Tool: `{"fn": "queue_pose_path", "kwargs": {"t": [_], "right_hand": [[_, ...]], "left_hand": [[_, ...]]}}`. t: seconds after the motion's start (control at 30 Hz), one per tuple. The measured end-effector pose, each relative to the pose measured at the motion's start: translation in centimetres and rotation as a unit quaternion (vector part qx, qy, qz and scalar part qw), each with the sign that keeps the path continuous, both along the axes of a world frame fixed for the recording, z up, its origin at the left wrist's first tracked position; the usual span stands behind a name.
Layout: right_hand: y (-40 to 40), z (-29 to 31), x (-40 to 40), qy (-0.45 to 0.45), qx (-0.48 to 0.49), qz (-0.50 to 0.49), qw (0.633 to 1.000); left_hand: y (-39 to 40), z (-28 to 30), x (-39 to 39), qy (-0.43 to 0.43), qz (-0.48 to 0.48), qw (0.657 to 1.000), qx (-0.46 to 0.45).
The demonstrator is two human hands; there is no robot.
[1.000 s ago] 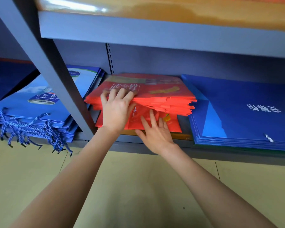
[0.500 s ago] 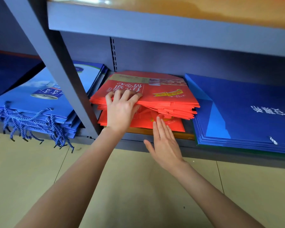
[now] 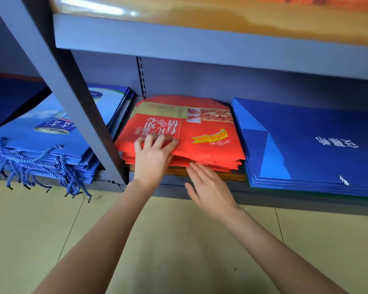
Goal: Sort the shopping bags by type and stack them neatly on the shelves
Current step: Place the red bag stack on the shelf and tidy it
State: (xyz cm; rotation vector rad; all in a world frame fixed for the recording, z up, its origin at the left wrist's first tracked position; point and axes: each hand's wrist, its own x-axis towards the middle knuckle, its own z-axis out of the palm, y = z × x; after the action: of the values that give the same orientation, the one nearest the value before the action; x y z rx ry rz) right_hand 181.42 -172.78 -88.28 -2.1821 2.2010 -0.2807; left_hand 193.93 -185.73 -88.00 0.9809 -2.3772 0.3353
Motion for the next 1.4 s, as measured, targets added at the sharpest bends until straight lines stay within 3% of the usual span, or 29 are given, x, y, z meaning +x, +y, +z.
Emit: {"fn": "queue_pose_path", "kwargs": {"t": [0.1, 0.2, 0.27, 0.33, 0.43, 0.57, 0.77, 0.93, 1.07, 1.17, 1.3, 1.4], "right_hand": [[1.6, 0.6, -0.8, -0.039, -0.145, 0.085, 0.985], [0.5, 2.8, -3.5, -0.055, -0.209, 0.023, 0.976], [-0.7, 4.4, -5.0, -0.081, -0.136, -0.064, 0.985], [-1.4, 5.1, -6.1, -0.099, 0.030, -0.122, 0.987], [-2.0, 5.7, -6.8, -0.017, 0.156, -0.133, 0.979], [-3.2, 5.8, -7.5, -0.063, 0.222, -0.163, 0.959], [-3.9, 4.2, -7.2, -0.200, 0.237, -0.211, 0.927], [-3.9, 4.7, -7.0, -0.241, 0.197, -0.225, 0.923], [-4.7, 7.1, -6.4, -0.200, 0.182, -0.211, 0.939], [-4.8, 7.9, -5.2, -0.106, 0.192, -0.194, 0.956], [-4.1, 5.7, -4.6, 0.043, 0.170, -0.181, 0.968], [-4.7, 6.7, -5.9, 0.104, 0.150, -0.146, 0.972]], "left_hand": [[0.0, -0.8, 0.4, -0.012, -0.005, 1.000, 0.018], [0.1, -0.8, 0.9, -0.052, -0.016, 0.999, 0.009], [0.0, -0.8, 1.4, -0.072, -0.025, 0.997, 0.017], [-0.2, 0.4, 1.6, -0.109, -0.040, 0.992, 0.039], [-0.9, 2.8, 1.7, -0.192, -0.009, 0.972, 0.136], [-2.4, 3.6, 2.1, -0.251, 0.067, 0.934, 0.245], [-2.8, 3.6, 3.0, -0.158, 0.000, 0.959, 0.237], [-3.1, 3.6, 3.3, -0.117, 0.010, 0.961, 0.249], [-3.2, 4.0, 3.2, -0.105, 0.029, 0.950, 0.293], [-3.5, 3.8, 3.2, -0.085, 0.020, 0.948, 0.307], [-3.6, 3.7, 3.2, -0.130, 0.023, 0.941, 0.312], [-3.2, 4.0, 3.0, -0.149, 0.024, 0.946, 0.285]]}}
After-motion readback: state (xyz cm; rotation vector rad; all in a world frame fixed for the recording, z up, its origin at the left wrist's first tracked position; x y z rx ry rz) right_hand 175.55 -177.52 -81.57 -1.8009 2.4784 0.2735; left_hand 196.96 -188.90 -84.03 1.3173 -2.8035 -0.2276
